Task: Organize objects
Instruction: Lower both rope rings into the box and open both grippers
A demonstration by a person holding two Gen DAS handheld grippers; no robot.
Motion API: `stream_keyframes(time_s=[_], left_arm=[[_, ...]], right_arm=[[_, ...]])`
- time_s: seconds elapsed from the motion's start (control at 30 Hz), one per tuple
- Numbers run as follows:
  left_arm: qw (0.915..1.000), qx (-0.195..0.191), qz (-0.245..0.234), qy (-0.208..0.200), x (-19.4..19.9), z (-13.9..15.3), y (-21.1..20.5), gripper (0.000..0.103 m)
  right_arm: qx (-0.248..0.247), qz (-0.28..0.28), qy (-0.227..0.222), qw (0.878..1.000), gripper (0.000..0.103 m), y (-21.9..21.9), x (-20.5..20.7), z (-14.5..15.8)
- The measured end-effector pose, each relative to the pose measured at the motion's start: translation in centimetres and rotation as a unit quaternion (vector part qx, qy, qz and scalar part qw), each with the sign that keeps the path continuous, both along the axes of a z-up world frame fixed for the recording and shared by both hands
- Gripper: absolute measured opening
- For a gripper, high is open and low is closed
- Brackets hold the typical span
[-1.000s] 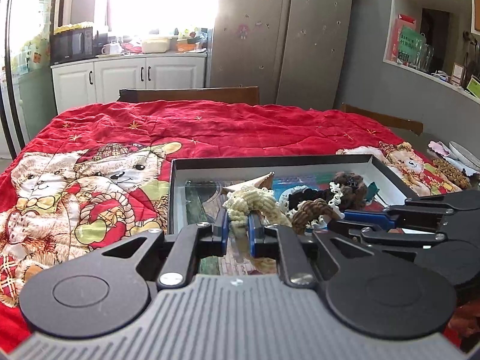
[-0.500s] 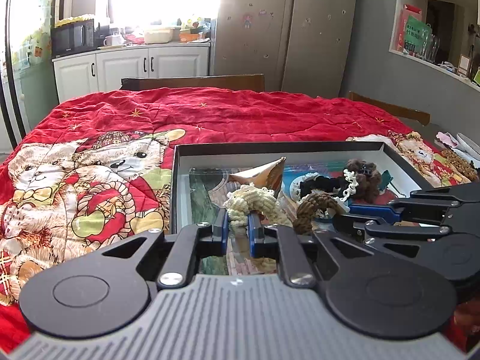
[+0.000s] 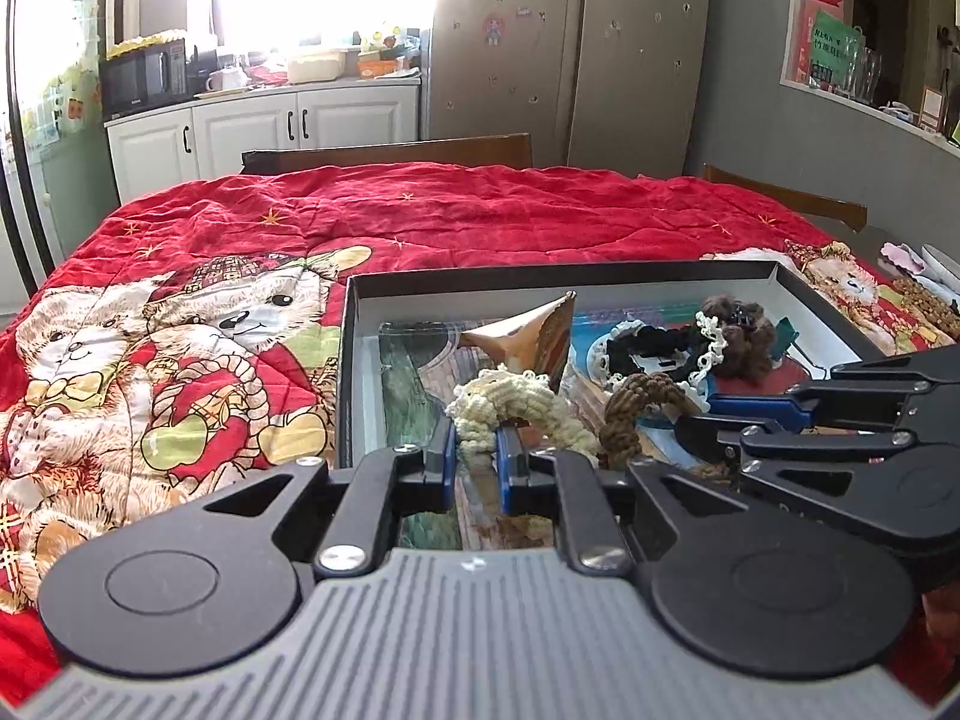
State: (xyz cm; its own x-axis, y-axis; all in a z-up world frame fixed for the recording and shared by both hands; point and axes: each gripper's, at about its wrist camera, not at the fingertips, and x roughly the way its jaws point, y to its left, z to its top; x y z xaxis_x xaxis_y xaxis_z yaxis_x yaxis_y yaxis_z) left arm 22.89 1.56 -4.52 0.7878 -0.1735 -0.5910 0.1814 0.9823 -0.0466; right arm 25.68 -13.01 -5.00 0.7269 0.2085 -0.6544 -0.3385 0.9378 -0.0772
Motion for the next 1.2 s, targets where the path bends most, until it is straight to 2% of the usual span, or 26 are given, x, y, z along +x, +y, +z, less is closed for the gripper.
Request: stream_keyframes(time_s=[0.47, 0.5, 0.53, 0.6, 0.73, 0.9, 1.2], left_arm=[[1.0, 0.008, -0.003, 0.003, 0.1, -0.4, -0.3, 0.022], [1.0, 0.008, -0.003, 0.003, 0.1, -0.4, -0.2, 0.027], [1.0, 0.008, -0.003, 0.003, 0.1, -0.4, -0.2, 0.028], [0.9999, 0.01, -0.002, 0.003, 0.1, -0.5, -0.3, 0.04], [0.9999, 0.014, -0.001, -0.002, -0.1, -0.4, -0.3, 0.042], [0.9999, 0.01, -0.005, -0.004, -0.3, -0.2, -0.3, 0.054], [0.9999, 0.006, -0.008, -0.013, -0.9, 0.8, 0.0, 0.062]], right_arm=[[0.001, 0.0, -0.002, 1.0, 0.014, 0.1, 0.0, 0.0], [0.001, 0.0, -0.001, 1.0, 0.014, 0.1, 0.0, 0.0], [0.001, 0.0, -0.001, 1.0, 0.014, 0.1, -0.1, 0.0], [0.001, 0.001, -0.002, 1.0, 0.015, 0.1, -0.1, -0.1], [0.0, -0.001, -0.004, 1.0, 0.015, 0.2, -0.1, 0.0], [0.008, -0.002, -0.003, 1.0, 0.017, -0.2, -0.1, 0.1], [0.031, 0.0, -0.013, 0.999, 0.019, -1.4, -0.8, 1.5]])
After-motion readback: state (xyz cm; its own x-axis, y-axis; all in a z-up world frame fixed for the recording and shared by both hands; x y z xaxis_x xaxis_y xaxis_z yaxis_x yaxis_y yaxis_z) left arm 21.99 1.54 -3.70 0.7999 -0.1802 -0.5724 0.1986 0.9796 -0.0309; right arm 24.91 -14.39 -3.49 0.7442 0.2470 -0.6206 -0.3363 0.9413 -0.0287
